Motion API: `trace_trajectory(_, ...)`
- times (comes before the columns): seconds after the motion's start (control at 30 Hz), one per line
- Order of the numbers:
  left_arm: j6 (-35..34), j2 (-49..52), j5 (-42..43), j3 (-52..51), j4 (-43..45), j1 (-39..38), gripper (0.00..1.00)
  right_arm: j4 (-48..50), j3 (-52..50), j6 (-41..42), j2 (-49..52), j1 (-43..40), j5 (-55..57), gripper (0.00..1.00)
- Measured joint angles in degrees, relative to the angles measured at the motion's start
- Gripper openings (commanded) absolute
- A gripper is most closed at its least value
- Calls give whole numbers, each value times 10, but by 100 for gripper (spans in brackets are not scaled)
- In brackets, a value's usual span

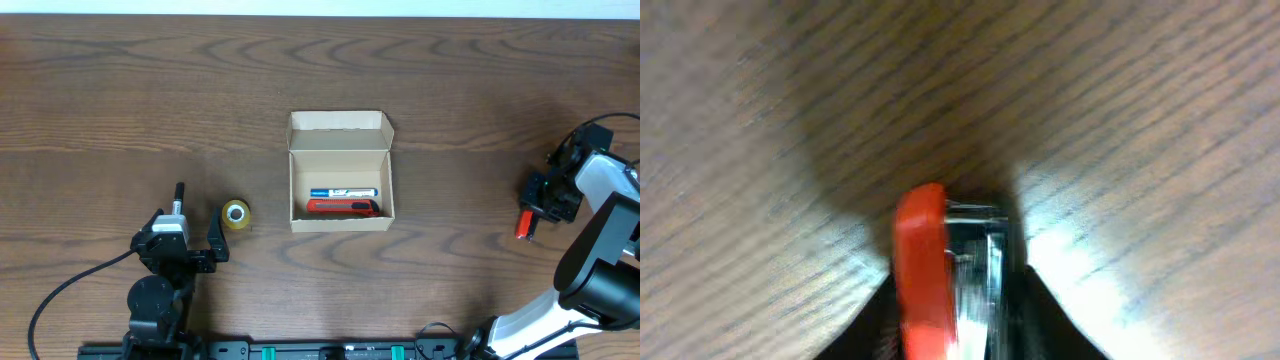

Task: Pack container
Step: 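Move right gripper to red stapler and grasp it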

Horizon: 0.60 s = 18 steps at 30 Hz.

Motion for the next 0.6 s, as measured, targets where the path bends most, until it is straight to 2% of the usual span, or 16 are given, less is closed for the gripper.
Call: trace_trajectory(0.6, 0, 0, 0, 0, 0, 0, 95, -3, 3, 2, -1, 18, 11, 1)
